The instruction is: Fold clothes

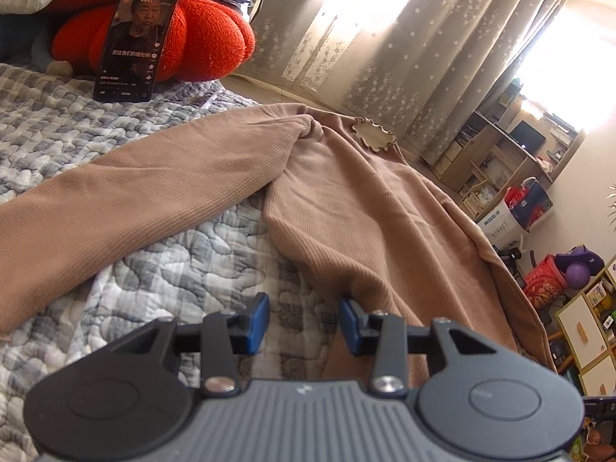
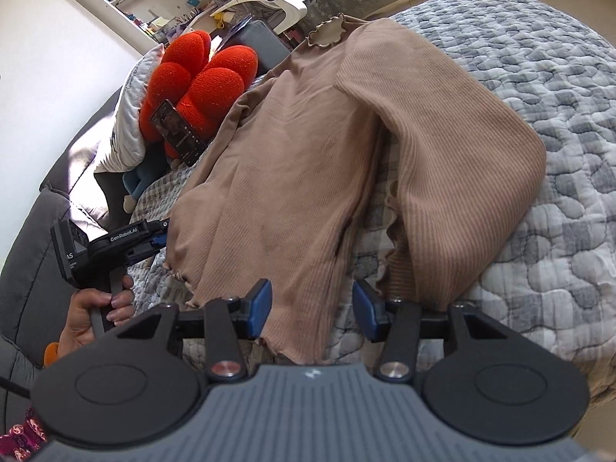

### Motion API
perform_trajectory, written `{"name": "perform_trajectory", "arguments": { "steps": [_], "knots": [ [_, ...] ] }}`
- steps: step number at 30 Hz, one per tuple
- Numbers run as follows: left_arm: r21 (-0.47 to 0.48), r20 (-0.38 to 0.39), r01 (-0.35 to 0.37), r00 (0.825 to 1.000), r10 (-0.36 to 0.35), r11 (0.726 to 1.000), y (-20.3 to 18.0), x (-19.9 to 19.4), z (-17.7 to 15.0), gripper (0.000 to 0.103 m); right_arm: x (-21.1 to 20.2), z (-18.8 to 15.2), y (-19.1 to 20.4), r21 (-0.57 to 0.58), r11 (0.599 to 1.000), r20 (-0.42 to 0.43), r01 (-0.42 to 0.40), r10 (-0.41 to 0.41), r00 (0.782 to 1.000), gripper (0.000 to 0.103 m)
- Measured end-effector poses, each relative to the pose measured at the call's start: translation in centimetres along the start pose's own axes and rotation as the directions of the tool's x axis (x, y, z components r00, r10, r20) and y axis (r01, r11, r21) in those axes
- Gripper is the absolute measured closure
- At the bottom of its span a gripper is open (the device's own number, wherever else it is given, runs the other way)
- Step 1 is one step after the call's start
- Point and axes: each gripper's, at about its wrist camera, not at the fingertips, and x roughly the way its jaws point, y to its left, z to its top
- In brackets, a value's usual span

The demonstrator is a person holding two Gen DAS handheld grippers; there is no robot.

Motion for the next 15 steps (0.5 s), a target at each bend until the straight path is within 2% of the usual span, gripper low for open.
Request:
{"name": "perform_trajectory", "arguments": {
  "steps": [2,3,4,7,8,9,11,15],
  "knots": [
    [-0.083,-0.011,0.089,0.996,-0.090,0.993,0.6,0.6,-0.3,0.069,0.2,0.0,0.0,-0.003,1.000,0.011,-0.003,0.003,1.000,0.053],
    [-0.111,-0.005,0.113,0.993,-0.114,0.987,0.7,0.8,-0.5,0.070,0.3,0.0,0.0,-0.005,1.000,0.016,-0.001,0.001,1.000,0.062],
    [-0.123,0.007,0.126,0.992,-0.126,0.984,0.7,0.9,-0.7,0.075,0.3,-0.1,0.0,-0.007,1.000,0.018,0.005,-0.005,1.000,0.078],
    [-0.127,0.041,0.165,0.986,-0.161,0.978,0.3,0.4,-1.1,0.097,0.4,-0.1,-0.4,0.006,1.000,0.019,0.028,-0.028,0.999,0.094],
    [-0.124,0.051,0.178,0.984,-0.173,0.976,0.1,0.1,-1.3,0.102,0.2,0.0,-0.6,0.014,0.999,0.024,0.033,-0.033,0.999,0.094],
    [-0.120,0.061,0.188,0.981,-0.182,0.975,-0.1,-0.2,-1.3,0.103,-0.1,0.1,-0.7,0.018,0.999,0.037,0.038,-0.038,0.999,0.094],
    [-0.112,0.081,0.200,0.978,-0.192,0.973,-0.4,-1.1,-1.3,0.103,-0.8,0.2,-0.9,0.025,0.998,0.066,0.049,-0.051,0.997,0.095],
    [-0.065,0.095,0.171,0.982,-0.164,0.983,-1.0,-3.2,-1.0,0.103,-2.5,1.3,-1.1,0.019,0.996,0.143,0.083,-0.085,0.986,0.095]
  ]
}}
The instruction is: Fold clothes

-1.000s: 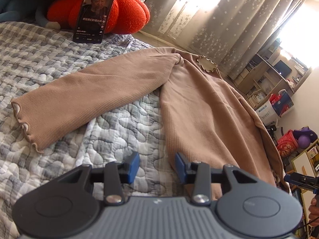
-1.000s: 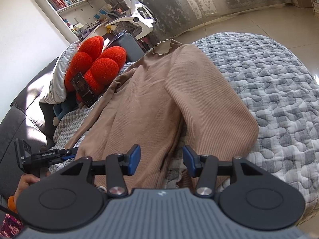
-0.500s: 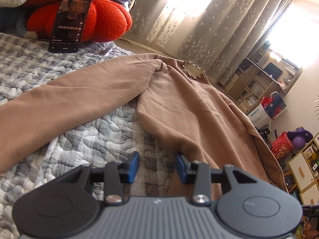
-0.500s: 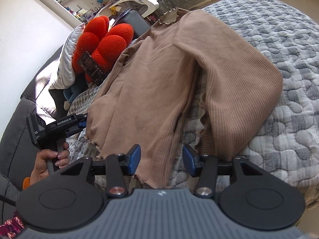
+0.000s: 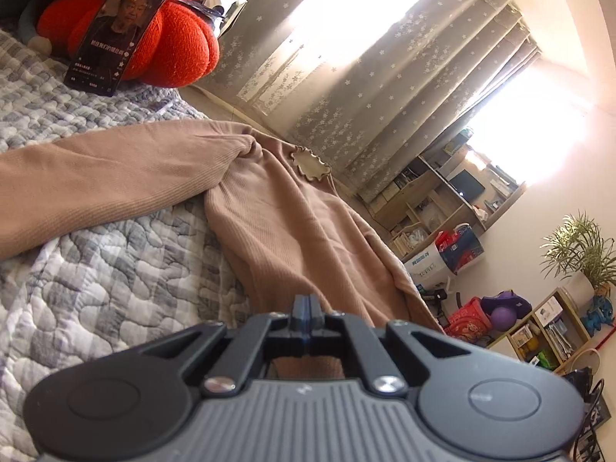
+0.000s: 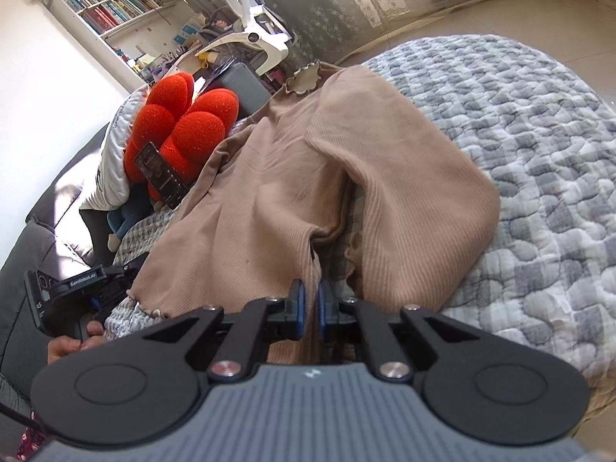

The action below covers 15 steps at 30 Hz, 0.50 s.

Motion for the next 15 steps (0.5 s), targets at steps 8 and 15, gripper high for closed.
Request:
{"name": "perform_trajectory", "arguments": {
  "steps": [8,15],
  "knots": [
    [0.072,-0.021,-0.119,0.992,0.121,0.990,0.8,-1.7,0.7,0.084,-0.8,1.8,-0.8,-0.012,0.997,0.050,0.075,-0.075,0.996,0.095],
    [-0.013,-0.119,-0.133,0.984,0.131,0.991,3.0,-0.3,-0.3,0.057,-0.1,3.3,-1.4,-0.033,0.985,0.098,0.171,-0.168,0.981,0.096]
  ]
}}
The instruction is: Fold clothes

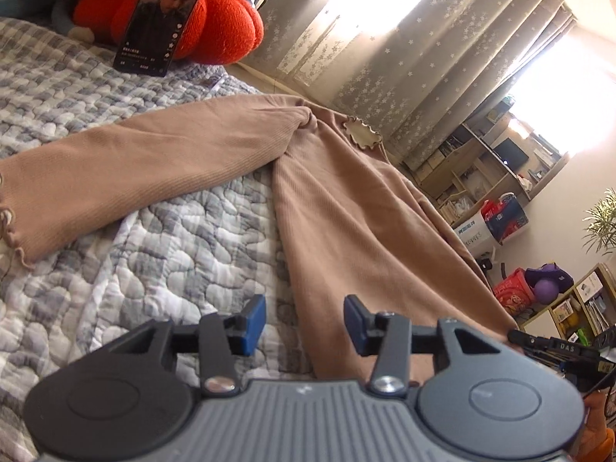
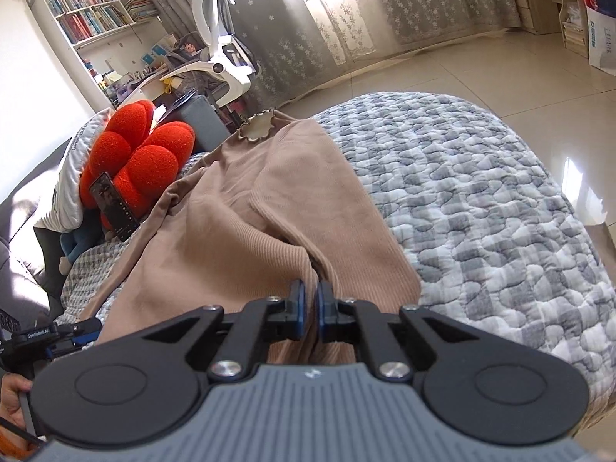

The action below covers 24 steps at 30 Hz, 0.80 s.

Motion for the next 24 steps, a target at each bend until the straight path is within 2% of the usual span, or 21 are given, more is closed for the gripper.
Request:
{"name": "perform_trajectory", "arguments": {
  "steps": [4,11,14,16,17,18,19,21,24],
  "knots": [
    [-0.036,0.019,0.039,0.999,-0.039,0.999,0.2,0.3,-0.2,0.050,1.1,1.7,-1.7,0.044,0.998,0.017,0.046,-0.047,0.999,0.096],
    [-0.093,-0.006,0.133,0.991,-0.134,0.987,-0.4,1.5,-0.4,0.051,3.9,3.3,-3.5,0.086,0.991,-0.001,0.106,-0.106,0.994,0.096],
    [-0.126,-0.016,0.200,0.979,-0.204,0.972,-0.9,2.3,-0.7,0.051,4.6,3.0,-3.8,0.092,0.990,-0.016,0.109,-0.108,0.994,0.096],
    [-0.126,-0.037,0.215,0.975,-0.221,0.969,-1.5,3.2,-0.9,0.051,4.5,2.6,-3.8,0.081,0.991,-0.017,0.107,-0.106,0.994,0.096],
    [-0.123,-0.049,0.217,0.973,-0.224,0.968,-1.8,3.6,-1.0,0.054,4.5,2.6,-3.8,0.079,0.991,-0.017,0.104,-0.103,0.994,0.096],
    [-0.119,-0.061,0.219,0.972,-0.227,0.968,-2.1,4.0,-1.2,0.066,4.4,2.5,-3.8,0.078,0.992,-0.016,0.102,-0.101,0.995,0.096],
    [-0.116,-0.073,0.221,0.970,-0.231,0.968,-2.5,4.5,-1.3,0.095,4.3,2.5,-3.9,0.078,0.992,-0.016,0.099,-0.098,0.995,0.096],
    [-0.090,-0.074,0.195,0.977,-0.201,0.977,-3.3,4.6,-1.4,0.097,3.9,2.5,-3.9,0.079,0.993,-0.016,0.092,-0.091,0.996,0.096],
    [-0.048,-0.027,0.153,0.988,-0.154,0.987,-4.3,2.8,-0.8,0.097,2.8,2.6,-3.5,0.063,0.995,-0.015,0.078,-0.078,0.997,0.096]
  ]
}}
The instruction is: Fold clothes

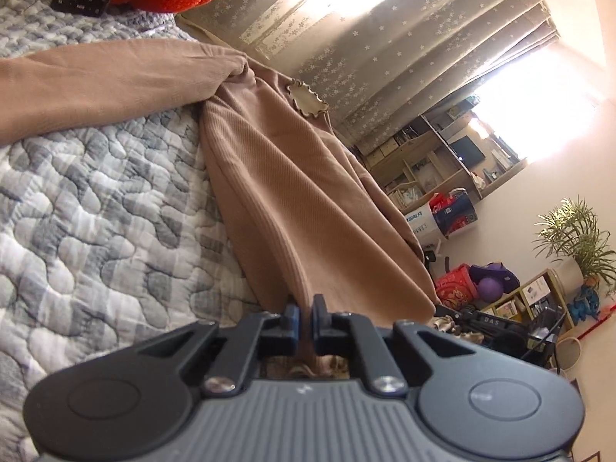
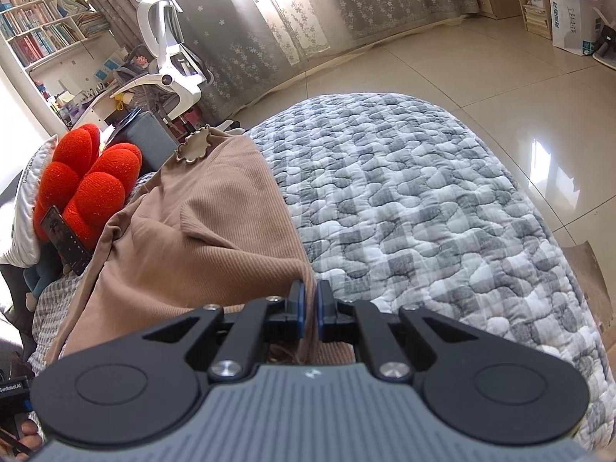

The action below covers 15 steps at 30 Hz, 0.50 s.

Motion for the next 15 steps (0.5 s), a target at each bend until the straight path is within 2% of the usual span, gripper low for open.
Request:
{"name": "perform_trajectory", "arguments": {
  "steps": [6,12,15],
  "knots": [
    [0.058,0.080,-0.122,0.990,0.118,0.991,-1.1,-5.5,1.5,0.098,-2.6,-0.3,2.2,-0.042,0.996,-0.013,-0.073,0.073,0.997,0.096],
    [0.126,0.094,-0.204,0.977,0.193,0.971,-1.7,-9.6,1.3,0.098,-5.5,-1.4,5.2,-0.114,0.985,-0.037,-0.130,0.126,0.991,0.096],
    [0.147,0.080,-0.229,0.972,0.219,0.962,-1.2,-9.9,0.7,0.098,-6.0,-2.0,6.0,-0.142,0.978,-0.047,-0.150,0.145,0.988,0.095]
  ]
}}
